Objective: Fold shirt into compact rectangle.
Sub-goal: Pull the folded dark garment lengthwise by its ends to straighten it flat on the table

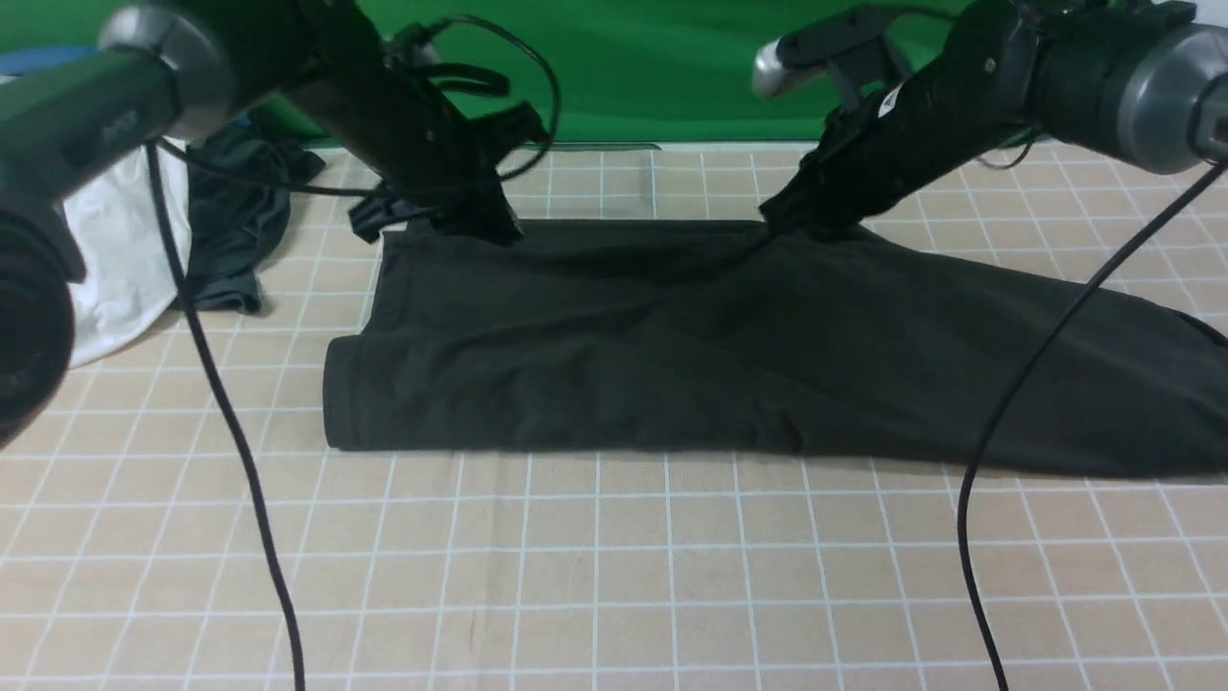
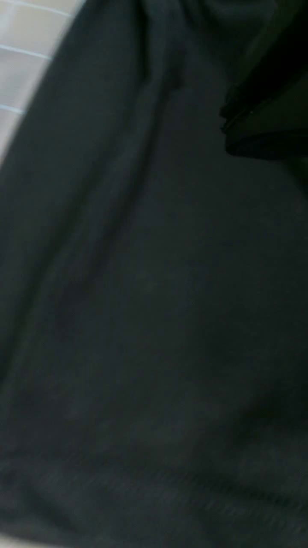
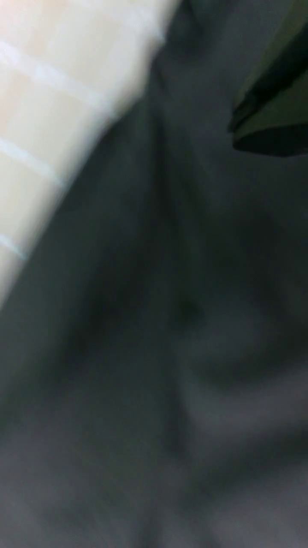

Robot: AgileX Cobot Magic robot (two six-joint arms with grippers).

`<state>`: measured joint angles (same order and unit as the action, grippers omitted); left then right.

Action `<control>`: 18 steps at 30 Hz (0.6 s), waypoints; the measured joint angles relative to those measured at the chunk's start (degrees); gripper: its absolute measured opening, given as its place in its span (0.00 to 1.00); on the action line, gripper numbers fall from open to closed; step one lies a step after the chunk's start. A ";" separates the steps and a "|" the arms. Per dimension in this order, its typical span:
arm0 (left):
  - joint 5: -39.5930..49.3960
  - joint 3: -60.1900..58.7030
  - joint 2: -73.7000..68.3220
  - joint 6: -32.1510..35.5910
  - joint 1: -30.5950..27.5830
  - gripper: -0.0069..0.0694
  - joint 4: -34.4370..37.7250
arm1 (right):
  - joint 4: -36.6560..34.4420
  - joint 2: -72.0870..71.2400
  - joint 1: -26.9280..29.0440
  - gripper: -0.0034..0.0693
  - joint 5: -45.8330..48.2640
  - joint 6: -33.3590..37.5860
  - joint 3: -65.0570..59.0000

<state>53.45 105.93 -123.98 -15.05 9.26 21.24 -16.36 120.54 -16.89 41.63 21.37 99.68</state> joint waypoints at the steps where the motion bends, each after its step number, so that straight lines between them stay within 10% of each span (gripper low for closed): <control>1: 0.42 0.00 -0.19 0.00 0.44 0.10 -0.25 | -1.04 0.40 0.05 0.09 2.16 0.41 1.34; 18: 12.34 3.82 4.05 -4.29 3.44 0.11 -12.76 | -4.90 14.81 -1.14 0.09 15.48 0.71 25.95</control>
<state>65.79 109.75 -119.93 -19.34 12.69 8.48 -21.26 135.35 -18.03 57.11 22.08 125.64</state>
